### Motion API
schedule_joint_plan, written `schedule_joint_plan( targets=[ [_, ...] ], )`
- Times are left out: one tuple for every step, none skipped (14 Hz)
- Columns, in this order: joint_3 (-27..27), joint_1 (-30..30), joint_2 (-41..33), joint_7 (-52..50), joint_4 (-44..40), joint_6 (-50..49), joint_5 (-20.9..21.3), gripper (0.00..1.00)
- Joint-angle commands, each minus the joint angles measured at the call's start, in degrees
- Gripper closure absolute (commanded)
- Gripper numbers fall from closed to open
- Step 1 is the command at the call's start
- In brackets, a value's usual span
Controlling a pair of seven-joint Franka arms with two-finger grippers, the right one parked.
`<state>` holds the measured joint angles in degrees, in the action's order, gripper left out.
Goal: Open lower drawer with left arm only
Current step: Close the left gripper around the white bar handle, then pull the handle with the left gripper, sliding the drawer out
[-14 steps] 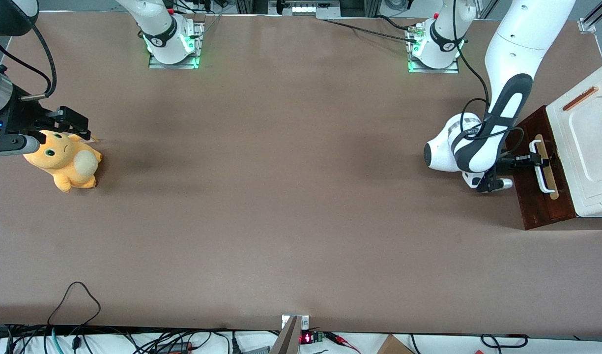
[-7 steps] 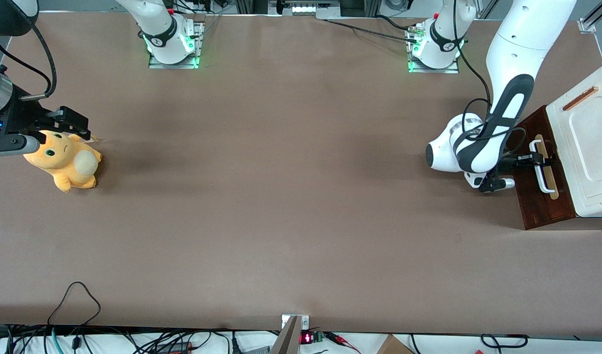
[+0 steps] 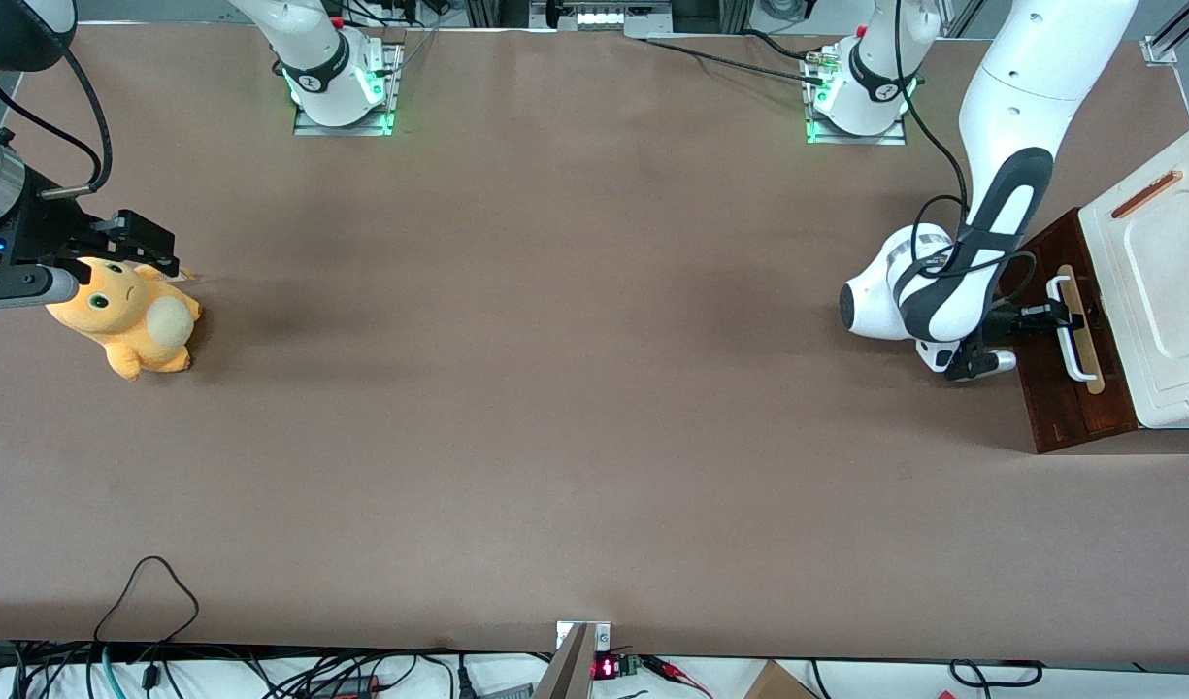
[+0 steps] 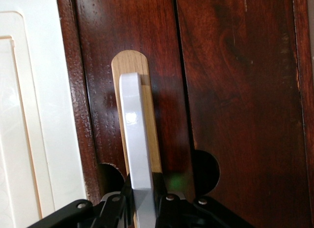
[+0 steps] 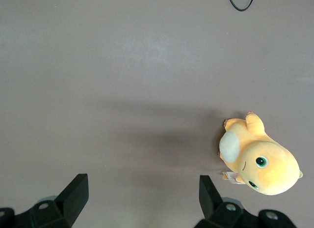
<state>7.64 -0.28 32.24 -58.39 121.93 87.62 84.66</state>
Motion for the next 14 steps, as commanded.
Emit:
schedule_joint_plan(
  targets=[
    [-0.2, -0.5, -0.1, 1.8, -0.7, -0.5, 0.8, 1.00],
    [0.0, -0.9, -0.1, 2.0, -0.8, -0.4, 0.8, 1.00],
    [0.1, -2.2, -0.1, 2.0, -0.9, -0.3, 0.6, 1.00],
    [0.2, -3.3, -0.1, 2.0, -1.0, -0.3, 0.5, 1.00],
    [0.4, -4.5, -0.1, 2.0, -1.1, -0.3, 0.5, 1.00],
    [0.4, -5.7, -0.1, 2.0, -1.1, -0.3, 0.2, 1.00],
    [0.5, -6.7, -0.1, 2.0, -1.2, -0.3, -0.2, 1.00],
    [0.5, -8.0, -0.1, 2.0, -1.2, -0.3, -0.6, 1.00],
    [0.5, -9.4, -0.1, 2.0, -1.2, -0.3, -1.9, 1.00],
    [0.5, -10.6, -0.1, 2.0, -2.0, -0.4, -3.0, 1.00],
    [0.5, -11.8, -0.1, 2.0, -2.5, -0.6, -3.5, 1.00],
    [0.6, -12.5, -0.1, 2.0, -2.5, -0.7, -3.8, 1.00],
    [1.2, -13.0, -0.1, 2.0, -2.5, -0.8, -3.9, 1.00],
    [1.3, -13.1, -0.2, 2.0, -2.5, -0.8, -4.1, 1.00]
  ],
)
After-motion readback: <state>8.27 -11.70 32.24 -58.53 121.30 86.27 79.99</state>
